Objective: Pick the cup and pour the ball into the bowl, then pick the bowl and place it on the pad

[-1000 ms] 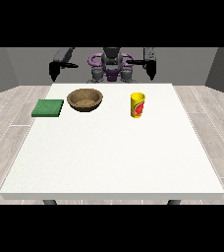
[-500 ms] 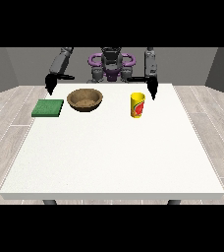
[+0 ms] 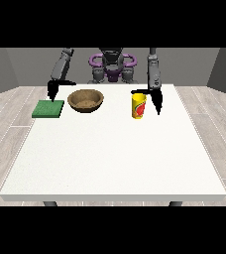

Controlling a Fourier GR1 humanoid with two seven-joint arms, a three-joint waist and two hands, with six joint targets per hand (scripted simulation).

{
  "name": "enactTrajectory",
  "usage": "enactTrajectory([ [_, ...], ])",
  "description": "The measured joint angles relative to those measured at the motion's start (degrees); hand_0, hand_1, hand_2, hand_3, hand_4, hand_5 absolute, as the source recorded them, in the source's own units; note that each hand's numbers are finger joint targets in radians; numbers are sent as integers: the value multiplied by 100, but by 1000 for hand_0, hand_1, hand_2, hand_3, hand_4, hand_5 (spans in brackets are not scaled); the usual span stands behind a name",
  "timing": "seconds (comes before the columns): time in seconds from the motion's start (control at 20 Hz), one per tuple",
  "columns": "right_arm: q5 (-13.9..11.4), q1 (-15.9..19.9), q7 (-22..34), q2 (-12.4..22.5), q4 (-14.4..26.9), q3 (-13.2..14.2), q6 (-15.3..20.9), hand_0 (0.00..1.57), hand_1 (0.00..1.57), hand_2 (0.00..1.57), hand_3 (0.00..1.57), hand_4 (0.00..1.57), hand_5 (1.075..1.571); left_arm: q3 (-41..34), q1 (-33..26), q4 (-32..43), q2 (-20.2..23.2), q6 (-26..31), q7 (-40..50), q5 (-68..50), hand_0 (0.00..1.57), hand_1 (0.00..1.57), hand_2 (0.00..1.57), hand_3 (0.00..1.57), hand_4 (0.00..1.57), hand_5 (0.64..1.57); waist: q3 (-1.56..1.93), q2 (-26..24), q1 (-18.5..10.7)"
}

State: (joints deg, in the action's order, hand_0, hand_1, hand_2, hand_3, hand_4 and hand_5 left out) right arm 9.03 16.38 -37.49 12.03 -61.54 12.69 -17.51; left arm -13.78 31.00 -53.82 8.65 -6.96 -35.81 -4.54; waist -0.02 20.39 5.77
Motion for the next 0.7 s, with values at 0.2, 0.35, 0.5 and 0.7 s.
enactTrajectory([
  [0.2,22,174,-259,143,326,95,-152,0,0,0,0,0,1549,-69,232,396,28,-60,-277,9,0,0,0,0,0,1392,1,167,65],
  [0.35,-12,242,-478,201,515,117,-223,0,0,0,0,0,1546,-109,378,647,24,-110,-476,10,0,0,0,0,0,1395,-10,280,99],
  [0.5,43,325,-581,300,447,107,-361,0,0,0,0,0,1541,-219,561,892,59,-190,-704,-22,0,0,0,0,0,1458,-38,467,202],
  [0.7,56,401,-542,434,269,79,-360,0,0,0,0,0,1540,-286,400,744,66,-573,-1047,73,1379,1379,1571,1571,1139,1544,53,616,407],
])
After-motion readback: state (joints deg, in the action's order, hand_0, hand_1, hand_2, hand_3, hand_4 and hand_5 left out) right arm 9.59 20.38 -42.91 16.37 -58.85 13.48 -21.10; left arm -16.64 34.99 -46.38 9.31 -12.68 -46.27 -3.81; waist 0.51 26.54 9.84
